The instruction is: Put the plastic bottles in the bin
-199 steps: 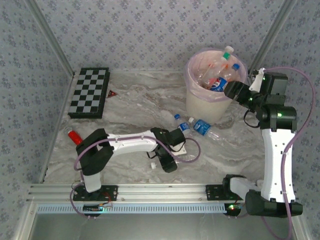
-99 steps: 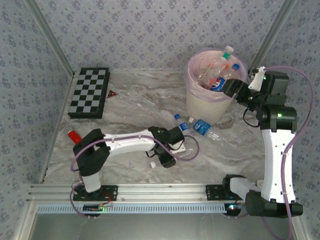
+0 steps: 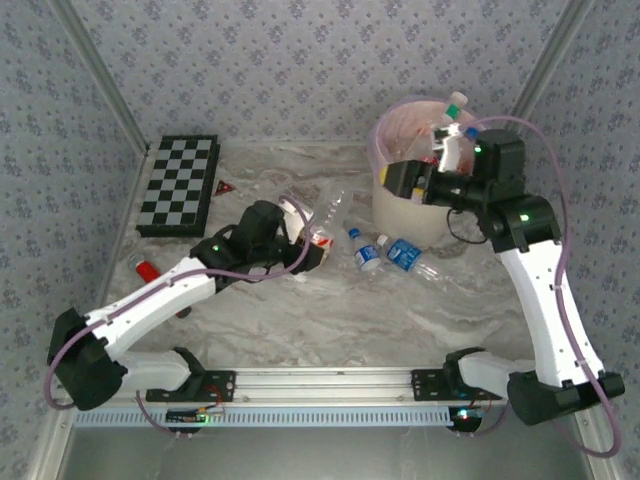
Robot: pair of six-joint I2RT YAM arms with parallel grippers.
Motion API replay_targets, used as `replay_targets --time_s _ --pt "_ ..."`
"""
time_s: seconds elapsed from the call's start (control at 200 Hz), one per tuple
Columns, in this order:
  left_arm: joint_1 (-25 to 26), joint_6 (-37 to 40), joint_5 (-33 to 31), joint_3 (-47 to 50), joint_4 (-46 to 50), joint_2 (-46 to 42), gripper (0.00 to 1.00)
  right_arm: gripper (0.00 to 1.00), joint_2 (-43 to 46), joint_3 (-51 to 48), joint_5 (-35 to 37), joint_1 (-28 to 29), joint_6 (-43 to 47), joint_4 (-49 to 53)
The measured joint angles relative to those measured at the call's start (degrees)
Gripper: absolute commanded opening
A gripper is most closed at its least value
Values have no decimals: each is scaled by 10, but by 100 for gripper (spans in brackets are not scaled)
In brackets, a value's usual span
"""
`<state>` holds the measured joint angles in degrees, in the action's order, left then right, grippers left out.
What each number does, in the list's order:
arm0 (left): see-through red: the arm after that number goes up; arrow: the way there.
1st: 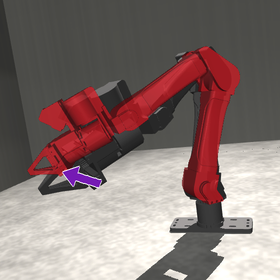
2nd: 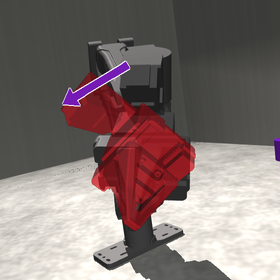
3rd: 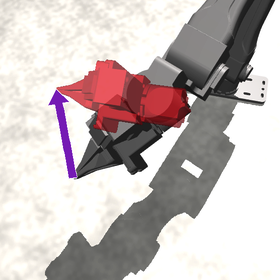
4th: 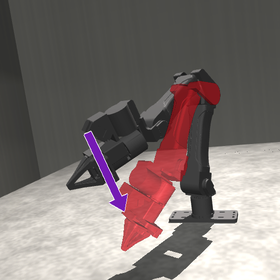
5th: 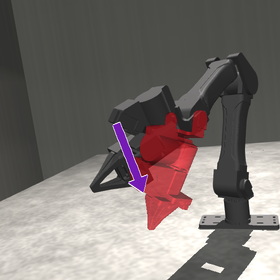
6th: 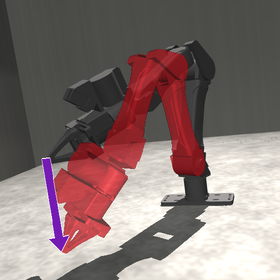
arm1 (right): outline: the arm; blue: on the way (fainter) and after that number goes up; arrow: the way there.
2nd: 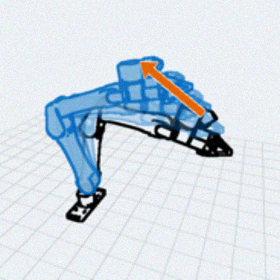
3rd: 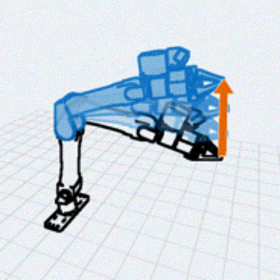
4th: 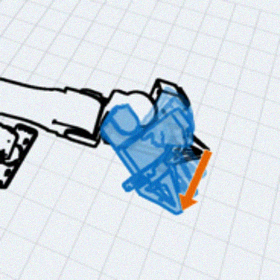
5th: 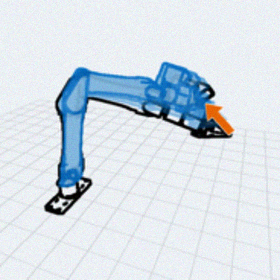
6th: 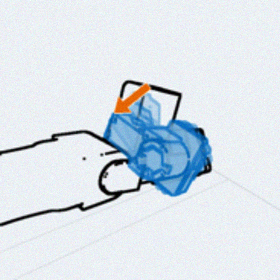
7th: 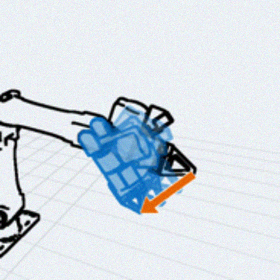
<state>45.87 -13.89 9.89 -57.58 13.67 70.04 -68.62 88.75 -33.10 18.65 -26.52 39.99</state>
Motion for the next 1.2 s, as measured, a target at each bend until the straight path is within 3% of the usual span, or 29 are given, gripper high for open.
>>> replay_targets --time_s 0.145,0.31,0.47,0.675,0.72,0.86,1.039,1.204 --pt "0 -27 17 0 -43 2 38 97 -45 0 49 71 6 -21" --pt "0 -32 34 -4 -51 3 39 91 -90 1 84 86 6 -36" --pt "0 -32 43 -19 -51 14 39 65 -120 14 99 89 4 -45" --pt "-1 -31 43 -36 -50 41 40 44 -130 20 104 80 12 -42" --pt "-1 -31 43 -42 -49 47 45 42 -131 24 104 77 15 -40" --pt "-1 -23 40 -81 -37 61 98 38 -134 61 104 59 23 -21" --pt "-1 -18 10 -119 -4 58 99 36 -146 186 129 -3 45 -7" --pt "-2 -19 -19 -121 24 56 99 36 -140 258 196 -82 65 -28"
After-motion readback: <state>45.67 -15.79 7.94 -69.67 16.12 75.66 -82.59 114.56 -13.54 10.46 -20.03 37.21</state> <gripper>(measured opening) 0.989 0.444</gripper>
